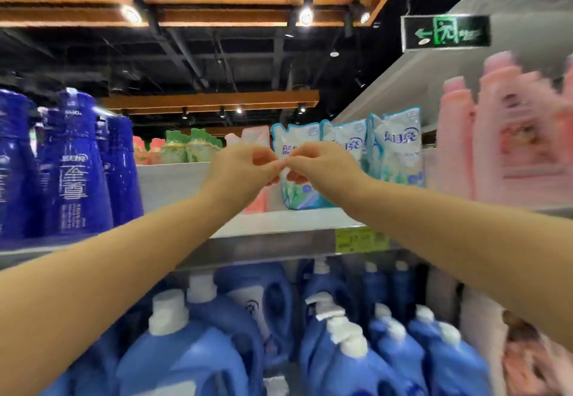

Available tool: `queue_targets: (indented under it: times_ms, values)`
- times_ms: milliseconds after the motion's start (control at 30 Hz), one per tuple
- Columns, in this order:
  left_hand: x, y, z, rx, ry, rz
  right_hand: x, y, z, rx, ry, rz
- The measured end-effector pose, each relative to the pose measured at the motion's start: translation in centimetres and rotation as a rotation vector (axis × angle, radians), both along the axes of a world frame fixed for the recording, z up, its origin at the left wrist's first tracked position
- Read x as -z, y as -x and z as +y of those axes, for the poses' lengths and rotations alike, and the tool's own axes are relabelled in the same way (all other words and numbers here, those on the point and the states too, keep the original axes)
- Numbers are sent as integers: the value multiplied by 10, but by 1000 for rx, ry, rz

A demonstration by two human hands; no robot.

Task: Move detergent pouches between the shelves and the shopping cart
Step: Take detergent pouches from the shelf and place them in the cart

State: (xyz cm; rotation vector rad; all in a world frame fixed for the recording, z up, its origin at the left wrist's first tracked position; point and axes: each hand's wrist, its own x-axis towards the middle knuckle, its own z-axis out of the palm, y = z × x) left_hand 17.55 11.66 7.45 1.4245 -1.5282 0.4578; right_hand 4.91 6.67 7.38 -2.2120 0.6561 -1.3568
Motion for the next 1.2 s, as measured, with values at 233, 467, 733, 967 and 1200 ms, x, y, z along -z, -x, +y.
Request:
queue_targets:
  times_ms: [233,467,733,967,1200]
  values:
    - [79,88,81,335,38,265,74,90,114,355,155,-101]
    - [166,223,167,547,-50,562,171,203,225,382,-226,-289]
    - [265,405,235,693,-325,696,281,385,311,622,-511,-385]
    - [340,597,272,816,-567,745,341,570,371,974,-628,-424]
    - [427,724,267,870,-866,592,421,695,410,1303,-845,-537]
